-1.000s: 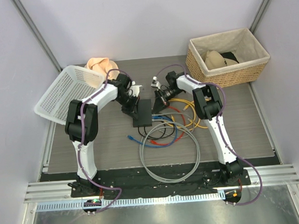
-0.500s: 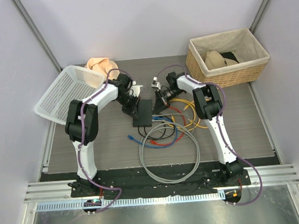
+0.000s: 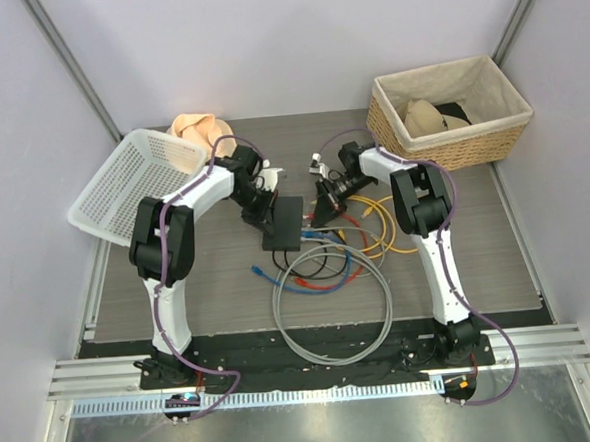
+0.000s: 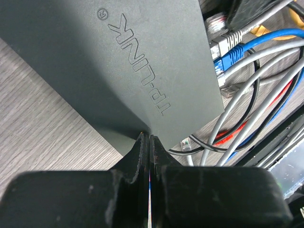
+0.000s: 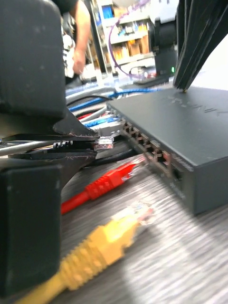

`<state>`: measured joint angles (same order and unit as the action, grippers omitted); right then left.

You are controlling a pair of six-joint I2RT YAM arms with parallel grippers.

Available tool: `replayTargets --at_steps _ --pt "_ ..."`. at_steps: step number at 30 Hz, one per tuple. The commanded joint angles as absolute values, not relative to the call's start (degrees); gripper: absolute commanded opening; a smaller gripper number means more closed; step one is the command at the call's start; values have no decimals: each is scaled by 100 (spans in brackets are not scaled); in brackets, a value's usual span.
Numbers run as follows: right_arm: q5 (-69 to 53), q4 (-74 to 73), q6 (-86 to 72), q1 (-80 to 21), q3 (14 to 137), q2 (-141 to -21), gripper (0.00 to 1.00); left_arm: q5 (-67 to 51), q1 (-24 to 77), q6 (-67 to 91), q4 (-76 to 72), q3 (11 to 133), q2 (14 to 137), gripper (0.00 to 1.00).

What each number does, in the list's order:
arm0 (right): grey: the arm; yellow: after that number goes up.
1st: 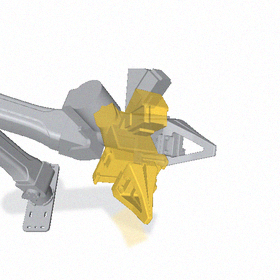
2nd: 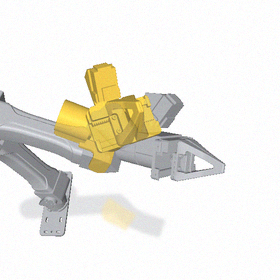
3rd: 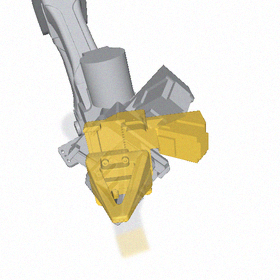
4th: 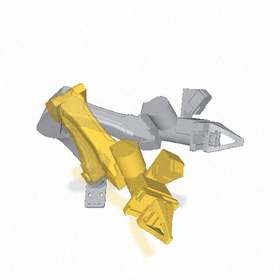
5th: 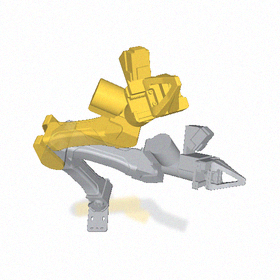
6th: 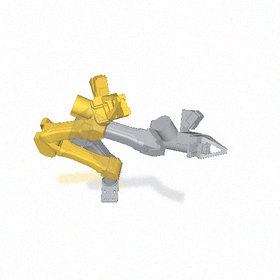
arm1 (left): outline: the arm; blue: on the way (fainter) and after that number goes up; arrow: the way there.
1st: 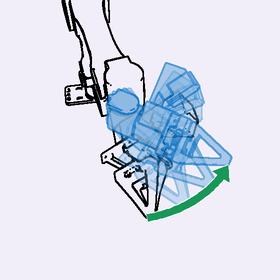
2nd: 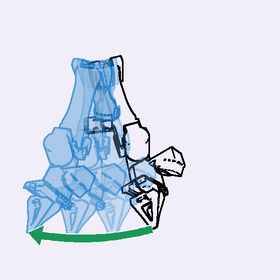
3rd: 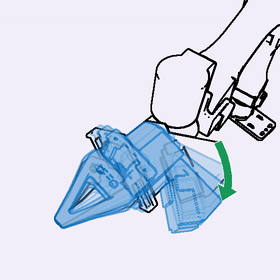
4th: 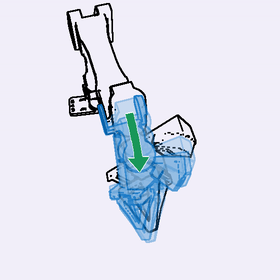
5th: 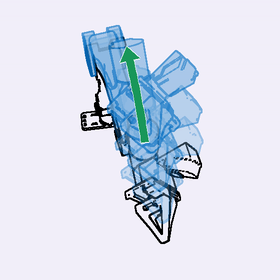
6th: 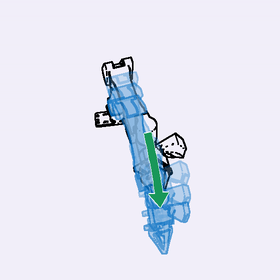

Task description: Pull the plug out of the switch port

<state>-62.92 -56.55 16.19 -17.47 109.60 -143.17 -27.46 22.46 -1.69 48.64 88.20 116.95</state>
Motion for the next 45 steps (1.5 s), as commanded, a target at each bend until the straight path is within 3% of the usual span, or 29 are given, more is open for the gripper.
replayTargets --at_steps 1,15,25,30,31,33,36,37,39,40,45 --pt "-4703 -5299 1713 -1600 10635 -13826 1 -2513 2303 -123 4764 8807 11962 0" --pt "-2787 -5537 2619 -1011 10521 -12315 1 -2786 2303 176 4606 9185 11988 0" --pt "-1126 -4202 2479 -1291 9809 -11883 2 -2733 2303 246 4579 8956 11830 0" --pt "-1133 -3886 2066 -1432 10010 -11734 20 -2707 2294 176 4693 9123 11716 0" --pt "-1151 -3850 1987 -1433 10063 -11707 32 -2707 2285 158 4711 9149 11698 0" --pt "-1239 -3832 1759 -1441 10203 -11672 43 -2725 2294 141 4798 9254 11689 0" --pt "-1528 -3675 1565 -1424 10117 -11514 47 -2751 2277 114 4886 9351 11672 0" --pt "-1660 -3543 1486 -1415 10012 -11453 59 -2751 2285 97 4922 9395 11663 0" --pt "-2071 -3262 1424 -1424 9827 -11321 71 -2768 2276 79 5009 9448 11646 0" --pt "-2849 -3261 1537 -1424 9757 -11338 76 -2769 2268 79 5071 9483 11646 0" --pt "-4778 -3848 1275 -1608 9984 -11881 73 -2804 2206 53 5220 9545 11575 0"
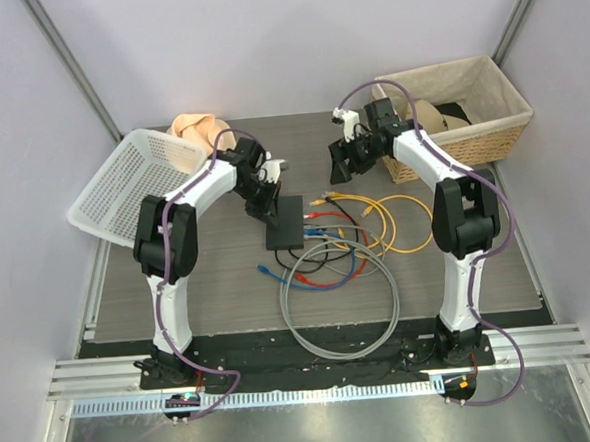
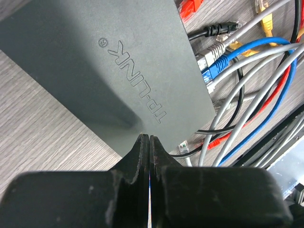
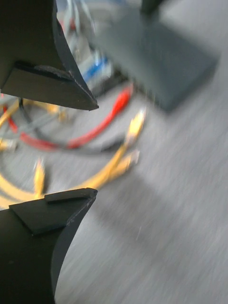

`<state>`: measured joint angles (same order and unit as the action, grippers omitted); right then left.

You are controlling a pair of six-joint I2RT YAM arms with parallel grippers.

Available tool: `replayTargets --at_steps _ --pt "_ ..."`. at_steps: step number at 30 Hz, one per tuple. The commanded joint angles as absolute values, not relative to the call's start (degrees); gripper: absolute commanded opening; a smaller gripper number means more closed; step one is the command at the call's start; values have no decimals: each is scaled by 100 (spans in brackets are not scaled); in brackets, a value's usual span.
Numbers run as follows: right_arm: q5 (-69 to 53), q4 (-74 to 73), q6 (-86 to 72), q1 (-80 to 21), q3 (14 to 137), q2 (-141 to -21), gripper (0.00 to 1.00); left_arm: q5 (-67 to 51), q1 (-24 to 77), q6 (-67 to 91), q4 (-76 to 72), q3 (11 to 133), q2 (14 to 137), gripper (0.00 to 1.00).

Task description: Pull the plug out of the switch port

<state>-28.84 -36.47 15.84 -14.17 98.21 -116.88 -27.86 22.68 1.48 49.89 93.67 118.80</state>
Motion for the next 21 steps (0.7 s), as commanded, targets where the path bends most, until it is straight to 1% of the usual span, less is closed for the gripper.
replayTargets --at_steps 1,5,8,14,21 --pt "-4999 -3867 1196 -1652 9976 -12066 72 -2786 2197 35 5247 9519 11566 0" --pt "-5510 -3806 1028 -1916 9826 -12322 72 -2716 2136 18 5282 9396 11566 0" --pt "-5783 -3885 984 -1969 9905 -12629 67 -2654 2057 18 5282 9299 11628 0" --pt "-6038 -3946 897 -1969 10265 -13226 60 -2575 1995 53 5133 9115 11733 0" --pt "-6196 -4104 879 -1978 10380 -13509 53 -2610 1995 53 5142 8956 11733 0"
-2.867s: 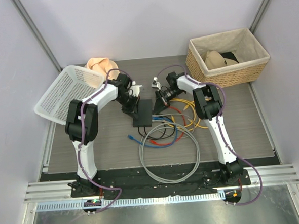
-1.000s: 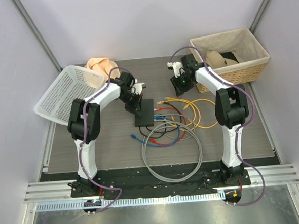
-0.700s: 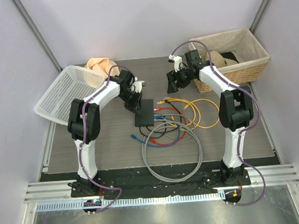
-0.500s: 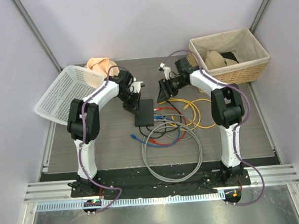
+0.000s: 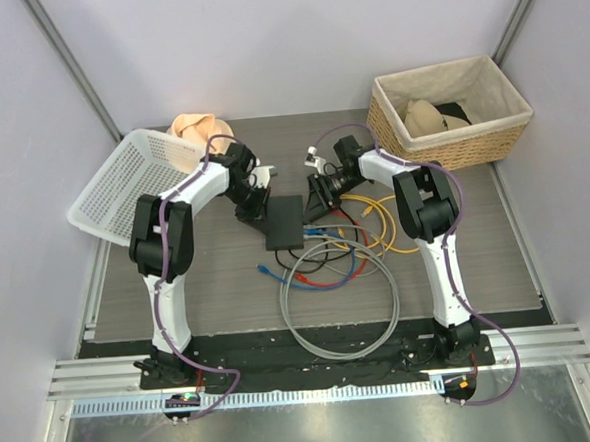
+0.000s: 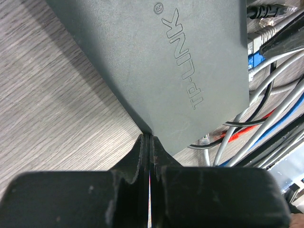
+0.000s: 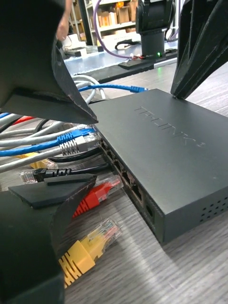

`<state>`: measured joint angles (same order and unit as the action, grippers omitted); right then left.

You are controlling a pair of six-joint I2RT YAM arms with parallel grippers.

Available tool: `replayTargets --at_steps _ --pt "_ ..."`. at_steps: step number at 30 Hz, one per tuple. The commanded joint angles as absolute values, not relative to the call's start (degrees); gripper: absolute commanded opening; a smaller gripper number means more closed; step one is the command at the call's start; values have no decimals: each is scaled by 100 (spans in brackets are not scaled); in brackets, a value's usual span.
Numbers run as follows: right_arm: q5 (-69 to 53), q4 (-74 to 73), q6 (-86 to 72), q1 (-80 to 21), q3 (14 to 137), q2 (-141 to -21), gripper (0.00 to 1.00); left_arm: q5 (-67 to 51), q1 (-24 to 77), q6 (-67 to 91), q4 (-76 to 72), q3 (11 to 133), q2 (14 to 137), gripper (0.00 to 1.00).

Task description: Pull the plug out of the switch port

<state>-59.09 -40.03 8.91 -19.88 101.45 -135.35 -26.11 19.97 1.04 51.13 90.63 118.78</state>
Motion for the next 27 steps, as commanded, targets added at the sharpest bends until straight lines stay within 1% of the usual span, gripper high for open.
replayTargets --at_steps 1,6,10,16,22,27 --pt "-6283 -4122 914 -1978 10380 -13517 53 -2619 1995 61 5150 8947 11742 0" --pt "-6574 -4446 1168 -1978 10493 -13605 49 -2628 1995 62 5177 8965 11760 0" --pt "-6706 -4640 1344 -1969 10442 -13632 48 -2619 2004 70 5159 8930 11760 0" --pt "-6627 -4789 1406 -1995 10336 -13675 44 -2619 2004 79 5080 8789 11760 0" --pt "-6356 -4712 1161 -2021 10257 -13764 43 -2549 2065 70 5062 8798 11856 0" --pt "-5986 -4403 756 -2065 10204 -13886 47 -2575 2136 70 5115 8921 11944 0"
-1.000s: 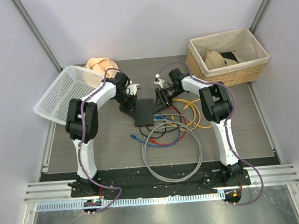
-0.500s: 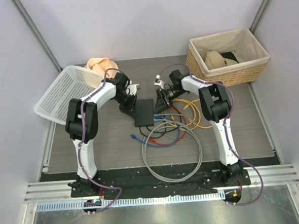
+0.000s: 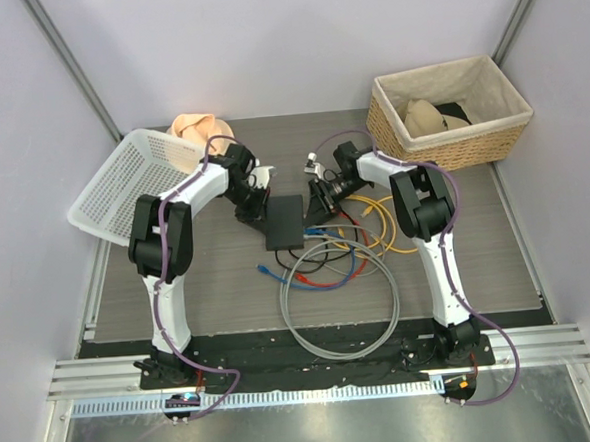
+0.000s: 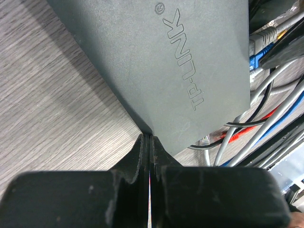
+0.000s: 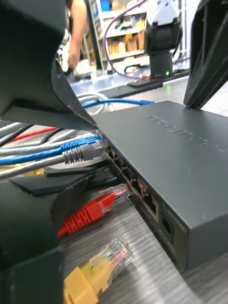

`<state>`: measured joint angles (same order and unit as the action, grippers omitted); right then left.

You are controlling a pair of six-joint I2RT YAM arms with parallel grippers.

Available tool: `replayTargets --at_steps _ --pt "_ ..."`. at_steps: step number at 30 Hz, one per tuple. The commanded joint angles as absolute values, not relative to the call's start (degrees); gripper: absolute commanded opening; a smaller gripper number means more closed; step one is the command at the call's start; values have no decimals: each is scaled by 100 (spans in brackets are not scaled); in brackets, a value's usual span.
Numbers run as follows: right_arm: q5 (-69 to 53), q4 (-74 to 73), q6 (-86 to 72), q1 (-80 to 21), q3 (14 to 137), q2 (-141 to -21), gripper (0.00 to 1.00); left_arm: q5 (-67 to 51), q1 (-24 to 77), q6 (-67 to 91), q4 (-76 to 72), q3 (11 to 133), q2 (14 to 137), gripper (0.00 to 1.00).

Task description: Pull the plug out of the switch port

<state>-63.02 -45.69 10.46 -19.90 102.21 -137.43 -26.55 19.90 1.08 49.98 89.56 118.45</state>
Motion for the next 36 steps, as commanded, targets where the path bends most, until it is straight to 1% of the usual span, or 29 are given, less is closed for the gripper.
replayTargets --at_steps 1,6,10,13,15,17,25,36 --pt "-5985 -4395 756 -2065 10213 -13895 47 -2575 2136 70 5107 8930 11962 0" --pt "-6064 -4395 747 -2083 10309 -13983 46 -2540 2145 53 5124 8930 11997 0" --pt "-6064 -4394 729 -2083 10354 -14054 43 -2514 2145 35 5133 8921 11988 0" --pt "-6143 -4386 721 -2066 10380 -14080 42 -2496 2136 18 5133 8912 11997 0" --pt "-6301 -4386 738 -2048 10380 -14124 43 -2487 2144 18 5133 8912 12006 0" --pt "-6450 -4386 756 -1978 10380 -14176 46 -2479 2145 18 5133 8903 12006 0" --pt "-6556 -4386 949 -1898 10354 -14229 45 -2452 2145 9 5142 8903 12015 0" --pt "-6706 -4474 1116 -1872 10362 -14282 28 -2452 2145 18 5150 8956 12094 0"
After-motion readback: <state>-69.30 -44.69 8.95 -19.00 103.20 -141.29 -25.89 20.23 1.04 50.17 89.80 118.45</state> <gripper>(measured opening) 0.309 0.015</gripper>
